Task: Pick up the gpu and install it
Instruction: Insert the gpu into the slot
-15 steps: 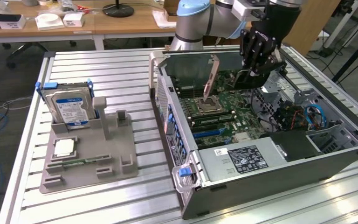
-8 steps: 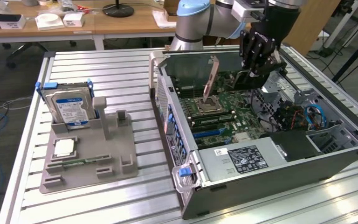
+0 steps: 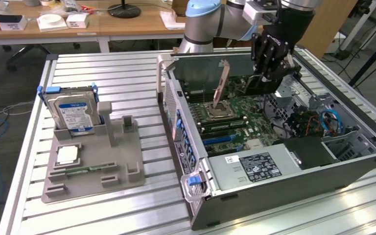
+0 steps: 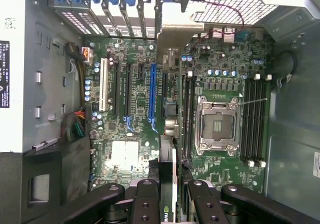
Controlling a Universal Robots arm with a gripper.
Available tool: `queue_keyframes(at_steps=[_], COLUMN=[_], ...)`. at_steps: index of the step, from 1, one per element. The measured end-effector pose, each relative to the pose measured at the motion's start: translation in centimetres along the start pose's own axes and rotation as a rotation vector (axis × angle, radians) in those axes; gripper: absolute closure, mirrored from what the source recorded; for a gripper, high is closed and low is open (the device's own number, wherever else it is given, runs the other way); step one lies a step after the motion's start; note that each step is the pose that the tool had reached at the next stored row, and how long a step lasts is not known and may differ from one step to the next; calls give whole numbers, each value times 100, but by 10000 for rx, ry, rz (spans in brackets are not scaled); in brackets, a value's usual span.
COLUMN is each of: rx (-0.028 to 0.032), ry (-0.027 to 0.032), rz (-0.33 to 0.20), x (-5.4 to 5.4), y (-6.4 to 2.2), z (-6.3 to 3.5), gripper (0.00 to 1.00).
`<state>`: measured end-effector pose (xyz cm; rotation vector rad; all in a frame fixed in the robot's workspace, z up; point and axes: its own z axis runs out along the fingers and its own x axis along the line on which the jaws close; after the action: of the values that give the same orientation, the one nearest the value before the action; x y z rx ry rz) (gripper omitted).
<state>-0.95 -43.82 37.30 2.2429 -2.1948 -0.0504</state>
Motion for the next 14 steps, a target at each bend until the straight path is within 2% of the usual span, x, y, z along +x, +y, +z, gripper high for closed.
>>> queue_keyframes(at_steps=[14], rx=[0], ry=[0], rz=[0], x=[1], y=[-1], z=[47], gripper=[73])
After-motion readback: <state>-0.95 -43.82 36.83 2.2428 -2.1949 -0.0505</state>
